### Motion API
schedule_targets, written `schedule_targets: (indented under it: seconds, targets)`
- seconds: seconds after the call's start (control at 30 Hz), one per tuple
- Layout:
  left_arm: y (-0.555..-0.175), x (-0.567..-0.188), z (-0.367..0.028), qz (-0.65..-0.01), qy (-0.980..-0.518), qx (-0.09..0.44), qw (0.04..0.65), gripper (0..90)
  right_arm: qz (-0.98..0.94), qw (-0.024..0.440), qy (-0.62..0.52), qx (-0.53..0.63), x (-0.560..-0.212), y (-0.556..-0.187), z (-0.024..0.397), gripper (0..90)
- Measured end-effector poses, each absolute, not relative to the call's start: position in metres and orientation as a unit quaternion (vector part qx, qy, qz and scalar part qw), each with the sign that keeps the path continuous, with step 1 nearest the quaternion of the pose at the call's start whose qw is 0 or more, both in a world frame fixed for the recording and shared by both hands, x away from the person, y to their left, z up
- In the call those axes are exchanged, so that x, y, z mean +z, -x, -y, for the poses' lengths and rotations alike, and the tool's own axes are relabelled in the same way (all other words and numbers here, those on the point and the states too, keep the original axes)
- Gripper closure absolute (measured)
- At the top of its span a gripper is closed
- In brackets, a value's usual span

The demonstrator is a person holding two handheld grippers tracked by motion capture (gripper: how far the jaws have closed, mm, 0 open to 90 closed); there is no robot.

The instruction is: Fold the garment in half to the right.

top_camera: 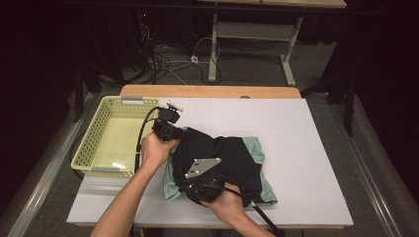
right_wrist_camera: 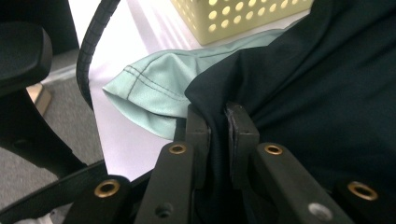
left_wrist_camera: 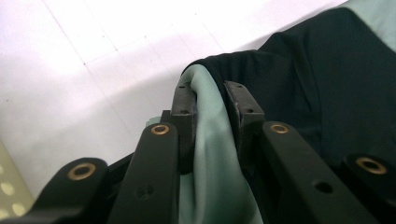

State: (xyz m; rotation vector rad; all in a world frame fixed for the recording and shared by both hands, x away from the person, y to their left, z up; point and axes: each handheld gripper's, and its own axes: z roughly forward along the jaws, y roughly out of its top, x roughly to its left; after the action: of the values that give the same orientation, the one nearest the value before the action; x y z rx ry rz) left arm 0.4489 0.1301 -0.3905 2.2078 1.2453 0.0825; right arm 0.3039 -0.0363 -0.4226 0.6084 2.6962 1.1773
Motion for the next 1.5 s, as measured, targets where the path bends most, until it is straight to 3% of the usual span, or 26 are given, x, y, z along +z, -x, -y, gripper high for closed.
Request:
schedule_targets:
  seconds: [0.33, 0.67, 1.13, 1.5]
  targets:
    - [-0.456, -0.401, -0.094, -0.451, -0.851, 0.047, 0.266, 73.7, -0.875, 0.065, -0.245, 0.412, -0.436, -0.305, 0.071, 82.4]
    - [-0.458, -0.393, -0.080, -0.442, -0.853, 0.045, 0.275, 73.3, -0.859, 0.075, -0.273, 0.425, -0.439, -0.304, 0.103, 82.4]
    - [-0.454, -0.388, -0.110, -0.461, -0.854, 0.077, 0.227, 74.3, -0.863, 0.071, -0.256, 0.430, -0.436, -0.308, 0.079, 82.3]
    - [-0.461, -0.392, -0.083, -0.451, -0.860, 0.064, 0.232, 71.7, -0.858, 0.074, -0.272, 0.429, -0.441, -0.308, 0.094, 82.3]
